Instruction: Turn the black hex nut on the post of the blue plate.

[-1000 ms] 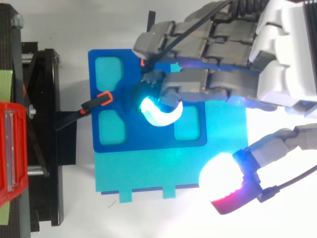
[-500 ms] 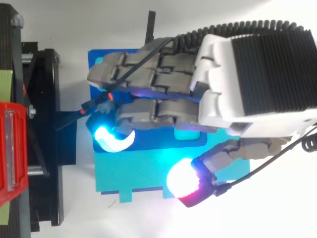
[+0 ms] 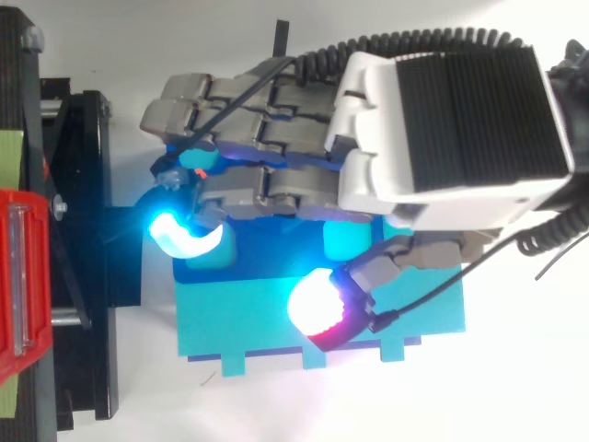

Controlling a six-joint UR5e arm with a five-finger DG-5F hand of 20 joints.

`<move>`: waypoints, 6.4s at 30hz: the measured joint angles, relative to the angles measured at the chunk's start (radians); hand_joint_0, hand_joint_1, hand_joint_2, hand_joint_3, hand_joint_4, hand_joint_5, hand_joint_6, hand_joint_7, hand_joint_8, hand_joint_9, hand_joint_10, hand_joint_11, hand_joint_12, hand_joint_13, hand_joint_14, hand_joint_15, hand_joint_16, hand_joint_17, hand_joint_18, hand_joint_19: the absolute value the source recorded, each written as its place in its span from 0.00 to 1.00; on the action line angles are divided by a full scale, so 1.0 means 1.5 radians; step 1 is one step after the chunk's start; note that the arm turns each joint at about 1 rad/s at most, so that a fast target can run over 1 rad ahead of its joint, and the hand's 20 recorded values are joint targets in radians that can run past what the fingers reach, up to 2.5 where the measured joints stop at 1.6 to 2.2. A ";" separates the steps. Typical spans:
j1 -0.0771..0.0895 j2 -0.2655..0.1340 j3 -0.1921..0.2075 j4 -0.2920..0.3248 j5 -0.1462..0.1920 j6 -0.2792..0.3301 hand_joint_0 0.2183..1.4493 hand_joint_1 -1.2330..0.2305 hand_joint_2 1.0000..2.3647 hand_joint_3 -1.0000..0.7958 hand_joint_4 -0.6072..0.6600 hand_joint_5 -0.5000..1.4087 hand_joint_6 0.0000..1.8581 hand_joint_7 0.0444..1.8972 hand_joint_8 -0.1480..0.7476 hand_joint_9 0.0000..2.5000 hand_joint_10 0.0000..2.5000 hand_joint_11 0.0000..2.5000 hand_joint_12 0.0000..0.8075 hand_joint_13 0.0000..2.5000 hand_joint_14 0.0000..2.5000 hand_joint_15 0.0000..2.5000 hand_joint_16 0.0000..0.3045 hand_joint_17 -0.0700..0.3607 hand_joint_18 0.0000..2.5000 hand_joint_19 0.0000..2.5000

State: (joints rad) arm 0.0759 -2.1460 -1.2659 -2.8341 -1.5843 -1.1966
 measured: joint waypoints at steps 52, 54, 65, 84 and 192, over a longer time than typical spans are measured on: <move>-0.052 -0.010 0.000 -0.057 -0.065 -0.010 0.19 0.42 0.00 0.28 0.68 0.15 0.27 0.48 0.46 0.09 0.00 0.02 0.45 0.12 0.00 0.04 0.18 0.46 0.15 0.22; -0.054 -0.010 0.000 -0.057 -0.070 -0.010 0.19 0.42 0.00 0.28 0.68 0.15 0.27 0.48 0.46 0.09 0.00 0.02 0.45 0.12 0.00 0.04 0.19 0.46 0.15 0.22; -0.067 -0.010 0.000 -0.058 -0.095 -0.015 0.19 0.43 0.00 0.28 0.68 0.15 0.27 0.48 0.46 0.09 0.00 0.02 0.45 0.13 0.00 0.05 0.19 0.46 0.16 0.22; -0.082 -0.009 0.001 -0.061 -0.111 -0.015 0.19 0.48 0.00 0.28 0.69 0.15 0.27 0.47 0.47 0.10 0.00 0.02 0.45 0.14 0.00 0.05 0.19 0.46 0.17 0.23; 0.018 0.049 0.046 -0.178 0.039 -0.025 0.21 0.49 0.00 0.28 0.69 0.15 0.27 0.48 0.46 0.11 0.00 0.03 0.43 0.14 0.00 0.05 0.18 0.45 0.16 0.23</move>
State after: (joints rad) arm 0.1028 -2.0727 -1.1973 -3.1014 -1.5261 -1.2336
